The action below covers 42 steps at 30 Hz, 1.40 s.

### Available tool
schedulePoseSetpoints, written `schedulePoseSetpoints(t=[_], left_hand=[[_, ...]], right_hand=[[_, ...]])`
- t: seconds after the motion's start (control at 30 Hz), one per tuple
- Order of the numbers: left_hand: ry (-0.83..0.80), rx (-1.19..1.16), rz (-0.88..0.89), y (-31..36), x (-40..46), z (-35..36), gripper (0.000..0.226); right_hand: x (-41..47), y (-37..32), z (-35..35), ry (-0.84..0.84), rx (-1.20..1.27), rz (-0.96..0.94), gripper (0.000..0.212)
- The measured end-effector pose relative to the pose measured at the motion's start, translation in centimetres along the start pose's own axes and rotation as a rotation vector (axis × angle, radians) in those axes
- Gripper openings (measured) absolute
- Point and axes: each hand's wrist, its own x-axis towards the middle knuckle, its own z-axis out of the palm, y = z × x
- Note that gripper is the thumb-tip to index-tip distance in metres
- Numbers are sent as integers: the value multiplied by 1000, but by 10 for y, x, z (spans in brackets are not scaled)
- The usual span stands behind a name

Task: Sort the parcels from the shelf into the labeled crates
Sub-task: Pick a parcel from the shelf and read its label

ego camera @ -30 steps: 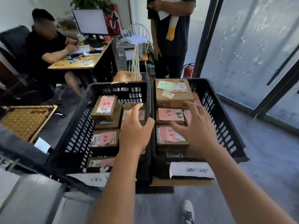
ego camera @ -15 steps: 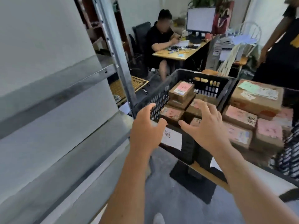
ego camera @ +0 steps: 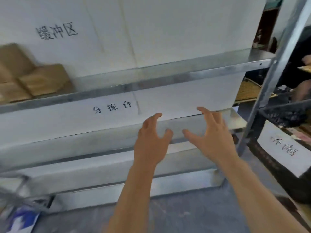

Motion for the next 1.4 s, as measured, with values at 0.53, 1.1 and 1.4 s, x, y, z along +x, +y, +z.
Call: schedulePoseSetpoints(t=[0.53,1.1,1.4], left_hand=[[336,25,-165,-218,8,-296,53],[544,-68,-122,-227,189,-358,47],[782,-34,-174,-227,227,-338,36]], right_hand=[[-19,-313,231,-145,136,-306,83],[153,-398,289,-25,334,-340,64],[213,-417,316,-153,425,-301,55]])
